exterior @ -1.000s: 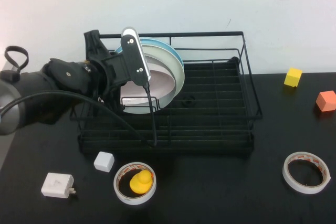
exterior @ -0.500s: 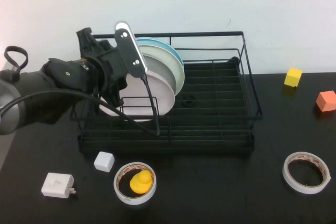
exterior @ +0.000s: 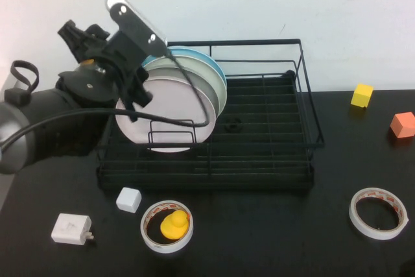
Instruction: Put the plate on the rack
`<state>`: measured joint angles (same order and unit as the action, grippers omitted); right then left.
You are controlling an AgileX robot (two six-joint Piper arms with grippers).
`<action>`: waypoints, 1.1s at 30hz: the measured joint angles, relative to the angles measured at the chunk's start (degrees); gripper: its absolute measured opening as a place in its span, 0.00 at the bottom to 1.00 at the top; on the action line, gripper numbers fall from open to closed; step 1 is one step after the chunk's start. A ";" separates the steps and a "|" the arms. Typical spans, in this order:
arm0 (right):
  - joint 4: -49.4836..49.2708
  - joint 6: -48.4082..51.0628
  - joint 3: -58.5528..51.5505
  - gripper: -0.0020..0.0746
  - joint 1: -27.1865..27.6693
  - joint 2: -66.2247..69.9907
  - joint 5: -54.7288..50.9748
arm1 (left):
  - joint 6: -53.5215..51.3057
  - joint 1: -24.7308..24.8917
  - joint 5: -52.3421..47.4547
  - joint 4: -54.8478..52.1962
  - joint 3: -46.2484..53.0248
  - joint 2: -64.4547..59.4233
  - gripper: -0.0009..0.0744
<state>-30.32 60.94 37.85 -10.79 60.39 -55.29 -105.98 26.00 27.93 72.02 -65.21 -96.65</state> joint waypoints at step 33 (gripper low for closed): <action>8.06 0.70 -4.54 0.03 0.00 -18.81 9.38 | 2.51 6.53 -19.54 28.20 10.84 55.10 0.01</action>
<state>-22.26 61.63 33.31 -10.79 41.57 -45.91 -103.47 32.53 8.39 100.23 -54.37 -41.55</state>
